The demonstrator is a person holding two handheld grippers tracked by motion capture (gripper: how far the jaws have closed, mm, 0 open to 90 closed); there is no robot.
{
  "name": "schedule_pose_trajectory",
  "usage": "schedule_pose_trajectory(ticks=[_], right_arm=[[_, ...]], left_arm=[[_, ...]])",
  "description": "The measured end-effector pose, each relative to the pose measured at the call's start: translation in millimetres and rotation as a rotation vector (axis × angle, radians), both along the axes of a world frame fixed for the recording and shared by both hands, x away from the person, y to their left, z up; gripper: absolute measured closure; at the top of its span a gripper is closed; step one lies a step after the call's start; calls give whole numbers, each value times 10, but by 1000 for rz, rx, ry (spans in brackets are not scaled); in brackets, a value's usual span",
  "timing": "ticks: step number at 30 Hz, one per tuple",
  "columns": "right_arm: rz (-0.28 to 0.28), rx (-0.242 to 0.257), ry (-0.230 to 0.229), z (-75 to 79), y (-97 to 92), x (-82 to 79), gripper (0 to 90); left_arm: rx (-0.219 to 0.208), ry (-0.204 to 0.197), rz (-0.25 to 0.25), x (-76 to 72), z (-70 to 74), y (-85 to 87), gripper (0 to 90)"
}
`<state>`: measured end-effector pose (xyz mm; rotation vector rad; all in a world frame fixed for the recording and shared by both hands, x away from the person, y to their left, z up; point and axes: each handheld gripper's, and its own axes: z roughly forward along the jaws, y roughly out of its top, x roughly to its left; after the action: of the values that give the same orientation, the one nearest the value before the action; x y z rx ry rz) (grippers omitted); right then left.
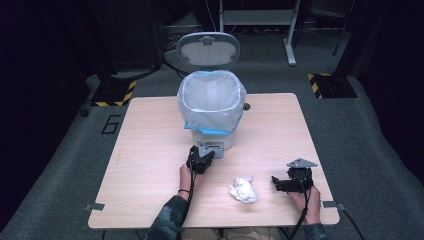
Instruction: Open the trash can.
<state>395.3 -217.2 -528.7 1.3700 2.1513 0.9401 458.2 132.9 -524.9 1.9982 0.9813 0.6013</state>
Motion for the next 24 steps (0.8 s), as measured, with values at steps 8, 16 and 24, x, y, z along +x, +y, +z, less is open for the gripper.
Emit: schedule_pose_trajectory(ticks=[8, 16, 24], right_arm=[[1, -2, -1, 0, 0, 0, 64], [0, -2, -1, 1, 0, 0, 63], [21, -18, 13, 35, 25, -7, 58]], left_arm=[[-17, 14, 1, 10, 3, 18, 900], [-20, 13, 1, 12, 1, 19, 900], [-18, 15, 1, 15, 4, 26, 900]])
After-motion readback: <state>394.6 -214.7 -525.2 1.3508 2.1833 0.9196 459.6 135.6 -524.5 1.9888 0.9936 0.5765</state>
